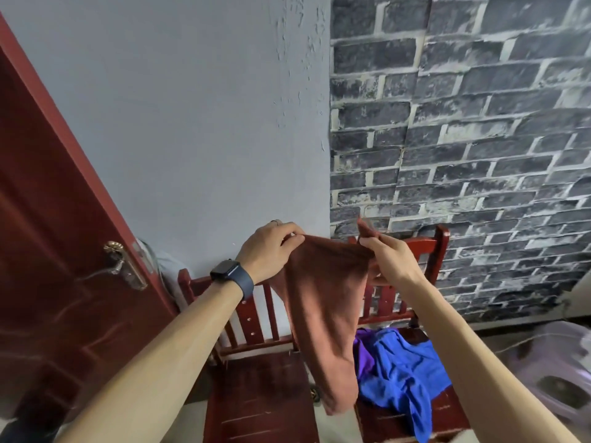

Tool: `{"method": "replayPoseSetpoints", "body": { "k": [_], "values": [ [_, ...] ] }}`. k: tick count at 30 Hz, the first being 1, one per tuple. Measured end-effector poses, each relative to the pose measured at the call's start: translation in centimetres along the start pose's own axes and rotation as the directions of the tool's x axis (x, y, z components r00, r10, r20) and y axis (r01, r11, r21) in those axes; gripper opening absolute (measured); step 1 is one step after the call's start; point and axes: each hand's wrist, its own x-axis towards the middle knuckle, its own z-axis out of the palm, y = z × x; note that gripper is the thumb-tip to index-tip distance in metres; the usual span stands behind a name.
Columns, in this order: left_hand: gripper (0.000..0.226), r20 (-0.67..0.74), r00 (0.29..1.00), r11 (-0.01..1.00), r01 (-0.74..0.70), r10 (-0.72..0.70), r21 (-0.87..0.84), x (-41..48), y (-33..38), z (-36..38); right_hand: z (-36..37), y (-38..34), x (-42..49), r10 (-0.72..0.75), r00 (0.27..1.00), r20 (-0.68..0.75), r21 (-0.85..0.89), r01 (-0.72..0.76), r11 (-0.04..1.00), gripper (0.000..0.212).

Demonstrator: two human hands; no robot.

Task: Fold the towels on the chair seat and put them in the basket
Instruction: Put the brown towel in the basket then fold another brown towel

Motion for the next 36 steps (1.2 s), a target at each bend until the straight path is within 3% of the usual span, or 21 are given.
{"method": "replayPoseSetpoints", "body": {
  "k": [5,10,14,17,19,21,24,27,29,31,33,35,36],
  "values": [
    [0.022,-0.026,0.998,0.992,0.063,-0.061,0.112,-1.3,-6.2,-4.3,5.0,-0.2,-0.4,-0.055,0.994,-0.099,-0.001,0.055,0.998,0.020],
    [0.034,-0.018,0.981,0.926,0.188,-0.192,0.327,-3.5,-11.1,-6.9,8.9,0.7,-1.2,-0.102,0.984,-0.148,-0.148,0.080,0.986,0.030],
    [0.032,-0.013,0.952,0.951,0.307,-0.306,0.045,-3.8,-12.4,-8.0,11.3,-0.1,-2.4,-0.160,0.980,-0.121,-0.199,0.134,0.971,0.026],
    [0.024,0.015,0.961,0.930,0.270,-0.275,-0.248,-3.0,-10.3,-8.6,13.4,-1.4,-3.0,-0.185,0.982,0.032,0.002,0.185,0.983,0.010],
    [0.019,0.105,0.965,0.863,0.261,-0.239,-0.432,-2.4,-8.1,-8.8,14.7,-2.5,-3.2,-0.233,0.958,0.169,0.030,0.231,0.972,0.027],
    [0.018,0.175,0.965,0.848,0.255,-0.194,-0.464,-1.9,-6.1,-9.0,15.7,-3.7,-3.4,-0.267,0.922,0.279,-0.033,0.287,0.957,0.048],
    [0.016,0.225,0.962,0.815,0.253,-0.154,-0.522,-1.4,-4.4,-9.6,16.1,-5.1,-3.4,-0.313,0.927,0.209,-0.131,0.343,0.930,0.026],
    [0.017,0.081,0.972,0.714,0.217,-0.220,-0.666,-2.8,-4.7,-9.7,14.8,-5.9,-3.2,-0.303,0.945,0.122,-0.186,0.322,0.928,0.013],
    [0.027,0.050,0.958,0.657,0.230,-0.281,-0.718,-4.5,-5.9,-8.4,14.0,-6.4,-3.1,-0.244,0.963,0.118,-0.103,0.256,0.961,0.014],
    [0.051,0.199,0.948,0.679,0.318,-0.250,-0.662,-6.4,-7.1,-5.6,13.7,-7.2,-2.8,-0.147,0.979,0.143,0.076,0.137,0.988,0.017],
    [0.068,0.332,0.918,0.826,0.354,-0.217,-0.439,-7.7,-7.4,-2.6,13.5,-8.0,-2.3,-0.074,0.981,0.178,0.195,0.039,0.980,0.018],
    [0.060,0.340,0.917,0.914,0.308,-0.211,-0.263,-8.2,-7.0,-0.4,13.3,-8.8,-1.8,-0.049,0.977,0.207,0.292,-0.014,0.956,0.016],
    [0.047,0.311,0.924,0.907,0.315,-0.225,-0.279,-8.0,-6.6,0.2,13.1,-9.3,-1.6,-0.044,0.977,0.207,0.340,-0.030,0.940,0.015]
  ]
}}
